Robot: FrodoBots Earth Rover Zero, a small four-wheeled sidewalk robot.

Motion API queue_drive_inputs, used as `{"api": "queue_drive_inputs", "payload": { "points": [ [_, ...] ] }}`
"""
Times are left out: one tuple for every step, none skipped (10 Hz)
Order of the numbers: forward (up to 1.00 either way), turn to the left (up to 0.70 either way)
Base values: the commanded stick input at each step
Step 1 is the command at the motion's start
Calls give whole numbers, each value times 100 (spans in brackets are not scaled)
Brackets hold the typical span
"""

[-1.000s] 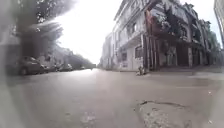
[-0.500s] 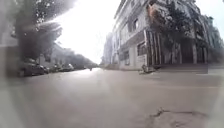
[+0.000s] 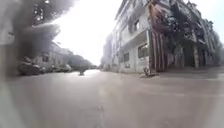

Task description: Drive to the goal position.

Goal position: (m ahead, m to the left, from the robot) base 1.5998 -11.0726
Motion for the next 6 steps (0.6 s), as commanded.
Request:
{"api": "queue_drive_inputs", "payload": {
  "points": [
    [100, -34],
    [100, -34],
    [100, -34],
    [100, -34],
    [100, -34],
    [100, -34]
  ]
}}
